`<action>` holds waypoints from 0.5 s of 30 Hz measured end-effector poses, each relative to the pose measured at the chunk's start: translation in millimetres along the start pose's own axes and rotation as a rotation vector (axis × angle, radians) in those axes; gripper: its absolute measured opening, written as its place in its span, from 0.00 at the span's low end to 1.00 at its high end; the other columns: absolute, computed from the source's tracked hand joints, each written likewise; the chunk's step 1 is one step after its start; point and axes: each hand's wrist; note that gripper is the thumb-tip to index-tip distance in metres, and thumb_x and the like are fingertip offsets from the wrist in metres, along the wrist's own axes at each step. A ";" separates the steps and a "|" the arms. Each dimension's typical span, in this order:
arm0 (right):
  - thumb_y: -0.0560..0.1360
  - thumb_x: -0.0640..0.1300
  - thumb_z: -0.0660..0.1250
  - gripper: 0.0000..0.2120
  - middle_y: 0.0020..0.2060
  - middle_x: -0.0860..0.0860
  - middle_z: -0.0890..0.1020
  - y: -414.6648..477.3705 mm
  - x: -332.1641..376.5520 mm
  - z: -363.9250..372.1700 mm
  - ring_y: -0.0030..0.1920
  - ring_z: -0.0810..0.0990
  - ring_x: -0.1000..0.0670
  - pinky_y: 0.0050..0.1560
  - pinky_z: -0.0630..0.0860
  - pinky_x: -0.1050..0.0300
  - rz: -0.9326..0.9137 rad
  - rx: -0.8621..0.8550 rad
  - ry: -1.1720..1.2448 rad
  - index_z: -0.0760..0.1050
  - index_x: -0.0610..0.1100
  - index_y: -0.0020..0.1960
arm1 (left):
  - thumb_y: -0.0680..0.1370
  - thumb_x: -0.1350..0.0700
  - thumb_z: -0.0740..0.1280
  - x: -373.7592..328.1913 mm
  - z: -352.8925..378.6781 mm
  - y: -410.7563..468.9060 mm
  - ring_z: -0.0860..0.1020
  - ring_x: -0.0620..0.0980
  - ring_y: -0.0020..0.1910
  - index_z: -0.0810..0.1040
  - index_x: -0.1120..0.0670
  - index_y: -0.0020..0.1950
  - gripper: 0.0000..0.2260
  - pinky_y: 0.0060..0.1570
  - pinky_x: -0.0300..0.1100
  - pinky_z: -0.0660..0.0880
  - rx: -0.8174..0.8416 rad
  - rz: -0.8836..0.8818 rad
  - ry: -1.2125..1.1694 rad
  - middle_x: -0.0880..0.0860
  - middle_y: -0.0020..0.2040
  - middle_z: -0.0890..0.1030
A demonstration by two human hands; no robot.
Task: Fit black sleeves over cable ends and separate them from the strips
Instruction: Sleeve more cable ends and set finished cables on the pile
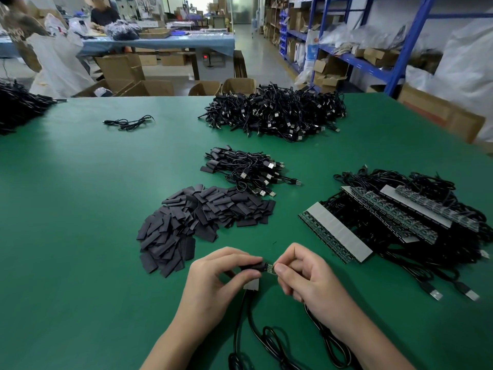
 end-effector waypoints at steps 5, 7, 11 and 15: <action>0.77 0.53 0.67 0.06 0.31 0.51 0.78 0.9 -3.8 -2.0 0.29 0.69 0.57 0.32 0.67 0.68 0.017 0.014 -0.006 0.76 0.53 0.43 | 0.75 0.51 0.75 1.0 -0.3 0.3 0.83 0.42 0.50 0.88 0.46 0.52 0.07 0.47 0.32 0.76 0.044 -0.025 0.001 0.39 0.49 0.85; 0.76 0.53 0.68 0.06 0.30 0.51 0.78 1.8 -4.3 -2.8 0.28 0.69 0.57 0.31 0.66 0.68 0.035 0.021 0.000 0.76 0.53 0.43 | 0.75 0.50 0.74 1.7 -0.3 0.5 0.83 0.42 0.50 0.88 0.46 0.52 0.08 0.49 0.31 0.75 0.072 -0.036 -0.007 0.39 0.49 0.85; 0.76 0.51 0.69 0.06 0.30 0.51 0.78 3.1 -4.6 -3.5 0.27 0.68 0.58 0.30 0.66 0.67 0.065 0.033 0.043 0.76 0.53 0.41 | 0.75 0.49 0.74 2.9 -1.4 1.0 0.84 0.41 0.51 0.88 0.47 0.52 0.08 0.49 0.28 0.74 0.100 -0.050 -0.029 0.39 0.49 0.85; 0.76 0.50 0.68 0.06 0.30 0.50 0.78 2.6 -2.5 -3.5 0.27 0.66 0.56 0.29 0.64 0.65 0.087 0.053 0.070 0.76 0.52 0.41 | 0.76 0.52 0.74 6.1 -2.6 1.3 0.84 0.42 0.50 0.88 0.46 0.52 0.06 0.48 0.29 0.73 0.137 -0.081 -0.041 0.39 0.49 0.85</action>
Point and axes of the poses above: each hand's wrist, its own y-axis towards the middle knuckle, its own z-axis out of the palm, x = y × z
